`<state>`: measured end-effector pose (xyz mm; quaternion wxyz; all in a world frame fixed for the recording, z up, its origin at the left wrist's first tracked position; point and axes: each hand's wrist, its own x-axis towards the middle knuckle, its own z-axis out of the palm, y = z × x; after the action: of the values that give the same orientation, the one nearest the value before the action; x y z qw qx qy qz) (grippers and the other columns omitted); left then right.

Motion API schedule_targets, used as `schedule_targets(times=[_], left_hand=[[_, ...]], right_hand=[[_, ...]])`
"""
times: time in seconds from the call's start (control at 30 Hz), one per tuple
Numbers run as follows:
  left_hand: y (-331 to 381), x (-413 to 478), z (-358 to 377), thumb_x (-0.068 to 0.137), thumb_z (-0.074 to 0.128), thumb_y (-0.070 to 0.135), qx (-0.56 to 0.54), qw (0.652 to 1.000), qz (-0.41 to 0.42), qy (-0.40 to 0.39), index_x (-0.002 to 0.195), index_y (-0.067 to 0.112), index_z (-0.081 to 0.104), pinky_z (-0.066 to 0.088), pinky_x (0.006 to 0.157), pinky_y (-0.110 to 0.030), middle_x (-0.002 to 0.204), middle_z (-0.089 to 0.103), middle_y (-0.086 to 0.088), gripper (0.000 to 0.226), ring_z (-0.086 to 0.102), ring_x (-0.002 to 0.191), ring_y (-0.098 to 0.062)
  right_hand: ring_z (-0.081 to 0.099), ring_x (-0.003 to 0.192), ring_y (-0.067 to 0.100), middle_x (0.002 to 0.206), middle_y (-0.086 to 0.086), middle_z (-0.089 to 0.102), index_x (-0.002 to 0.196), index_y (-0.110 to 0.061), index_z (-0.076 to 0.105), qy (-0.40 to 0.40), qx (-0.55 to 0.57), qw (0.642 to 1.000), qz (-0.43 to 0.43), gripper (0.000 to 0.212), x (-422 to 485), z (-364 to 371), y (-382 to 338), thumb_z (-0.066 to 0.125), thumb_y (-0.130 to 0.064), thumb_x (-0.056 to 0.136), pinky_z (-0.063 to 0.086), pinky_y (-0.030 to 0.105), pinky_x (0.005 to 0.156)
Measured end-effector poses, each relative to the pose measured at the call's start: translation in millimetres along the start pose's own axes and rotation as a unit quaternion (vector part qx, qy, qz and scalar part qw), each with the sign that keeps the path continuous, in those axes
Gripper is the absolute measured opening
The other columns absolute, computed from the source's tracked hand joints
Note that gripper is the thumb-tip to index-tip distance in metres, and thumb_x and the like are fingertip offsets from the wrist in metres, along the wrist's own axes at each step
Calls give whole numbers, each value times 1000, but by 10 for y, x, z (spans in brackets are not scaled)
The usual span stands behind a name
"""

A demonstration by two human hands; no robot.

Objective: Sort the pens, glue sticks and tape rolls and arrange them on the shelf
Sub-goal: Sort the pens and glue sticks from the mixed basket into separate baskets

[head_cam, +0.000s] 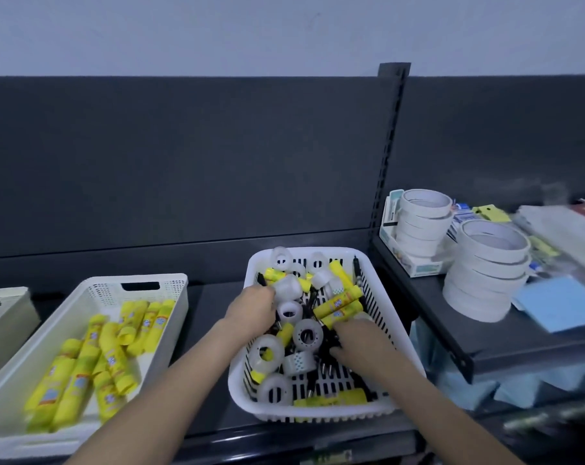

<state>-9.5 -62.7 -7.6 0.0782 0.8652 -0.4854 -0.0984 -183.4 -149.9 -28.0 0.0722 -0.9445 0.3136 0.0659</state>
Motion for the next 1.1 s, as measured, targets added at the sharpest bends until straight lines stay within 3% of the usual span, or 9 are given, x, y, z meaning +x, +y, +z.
schedule_targets(times=[0.1, 0.23, 0.37, 0.57, 0.67, 0.77, 0.87, 0.97, 1.1], left_hand=[[53, 155, 41, 88, 42, 8, 93, 996, 2, -8, 113, 4, 49, 38, 71, -32, 113, 56, -15, 26, 51, 106, -30], [108, 343, 124, 91, 46, 15, 183, 983, -11, -9, 125, 8, 40, 36, 90, -30, 120, 59, -12, 35, 47, 117, -28], [129, 424, 146, 88, 54, 18, 128, 991, -26, 12, 124, 9, 36, 33, 73, -28, 109, 63, -9, 41, 55, 103, -27], [244, 413, 37, 84, 42, -5, -188, 979, -34, 70, 97, 6, 38, 25, 44, -24, 70, 40, -1, 18, 38, 56, -14], [353, 474, 70, 82, 44, -3, -233, 972, -8, 28, 74, 11, 35, 25, 49, -25, 66, 37, -2, 19, 34, 55, -16], [432, 555, 148, 83, 47, 3, -224, 975, -6, -3, 59, 14, 23, 18, 48, -25, 58, 28, -1, 36, 26, 51, -14], [416, 601, 267, 91, 46, 11, -126, 992, -3, 19, 57, 14, 26, 24, 48, -26, 58, 31, -1, 39, 32, 52, -14], [431, 616, 339, 91, 48, 12, -77, 996, -5, 46, 57, 14, 29, 30, 52, -29, 59, 34, 0, 39, 42, 61, -20], [527, 619, 293, 88, 53, 14, -43, 999, -1, 18, 64, 7, 43, 36, 58, -30, 75, 48, -4, 27, 53, 75, -24]], right_hand=[[51, 110, 29, 109, 10, 63, 100, -10, 57, 5, -95, 995, -1, 15, 131, 40, -32, 48, -16, 90, 31, 35, 101], [58, 98, 29, 90, 9, 60, 104, -10, 51, 44, 33, 998, 39, 15, 308, 14, 47, 43, -9, 91, 38, 27, 65], [57, 77, 23, 88, 9, 62, 107, -9, 48, 88, 174, 979, 51, 15, 403, -49, 142, 45, -19, 96, 42, 30, 62], [48, 59, 13, 65, 2, 53, 75, -18, 43, 172, 305, 933, 79, 22, 472, -192, 257, 50, -24, 95, 36, 28, 56], [37, 55, 5, 58, -7, 38, 58, -25, 34, 219, 321, 918, 75, 40, 465, -284, 325, 57, -22, 91, 28, 18, 51], [48, 65, 18, 66, 1, 48, 70, -13, 56, 310, 400, 861, 48, 19, 459, -385, 369, 64, -17, 86, 39, 25, 61], [58, 77, 21, 85, 3, 58, 94, -7, 70, 350, 321, 880, -5, 12, 444, -407, 454, 64, -7, 84, 47, 28, 73], [58, 107, 25, 122, 7, 57, 123, -16, 60, 164, 99, 980, -52, 40, 455, -252, 572, 53, -3, 86, 44, 28, 94], [52, 115, 23, 123, 6, 57, 133, -21, 46, 54, -111, 992, -31, 49, 458, -175, 598, 43, -6, 87, 21, 32, 110]])
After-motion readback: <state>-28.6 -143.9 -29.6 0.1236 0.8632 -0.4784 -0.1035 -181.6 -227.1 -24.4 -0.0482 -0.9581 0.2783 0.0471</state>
